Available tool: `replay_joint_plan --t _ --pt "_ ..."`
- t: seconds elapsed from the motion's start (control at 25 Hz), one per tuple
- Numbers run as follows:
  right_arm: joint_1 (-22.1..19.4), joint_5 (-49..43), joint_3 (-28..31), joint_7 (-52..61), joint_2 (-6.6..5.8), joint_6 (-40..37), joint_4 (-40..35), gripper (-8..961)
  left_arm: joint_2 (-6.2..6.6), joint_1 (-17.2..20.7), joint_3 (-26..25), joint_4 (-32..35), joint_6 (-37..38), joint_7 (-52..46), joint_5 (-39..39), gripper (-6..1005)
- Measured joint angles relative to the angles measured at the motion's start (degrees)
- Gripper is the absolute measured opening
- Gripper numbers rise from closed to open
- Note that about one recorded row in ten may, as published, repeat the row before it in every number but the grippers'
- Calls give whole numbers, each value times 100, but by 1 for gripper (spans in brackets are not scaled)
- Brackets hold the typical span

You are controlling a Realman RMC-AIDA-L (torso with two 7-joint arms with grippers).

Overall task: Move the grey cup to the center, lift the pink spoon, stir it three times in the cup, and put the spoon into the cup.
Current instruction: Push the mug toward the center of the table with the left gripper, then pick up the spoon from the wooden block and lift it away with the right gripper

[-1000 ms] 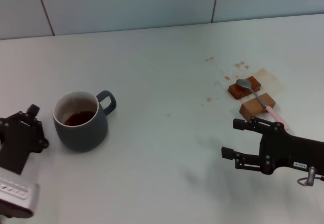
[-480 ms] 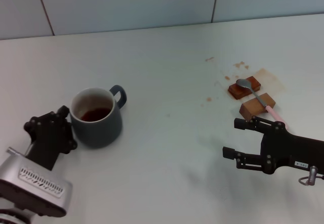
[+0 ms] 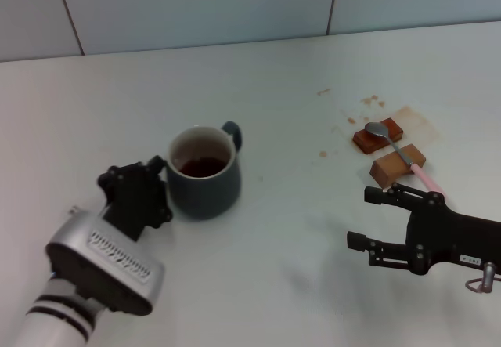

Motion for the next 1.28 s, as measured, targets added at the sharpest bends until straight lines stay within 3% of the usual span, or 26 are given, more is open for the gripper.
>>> replay_joint_plan --t 0.52,0.72,0.96,1.04,1.28 --pt "-40 3 72 -124 -19 -213 -24 818 0 -592 -149 -396 -704 -61 15 34" --pt "-53 3 122 -212 -19 -235 -23 818 1 -599 -231 -345 -716 -602 62 37" --pt "-56 3 240 -212 -20 -220 -22 818 77 -481 -273 635 -495 -3426 1221 40" --pt "-57 3 298 -212 -20 -218 -22 818 85 -413 -269 1299 -80 -4764 1842 41" --pt "-56 3 510 -212 -19 -221 0 818 109 -307 -198 2738 1232 -7210 2978 44"
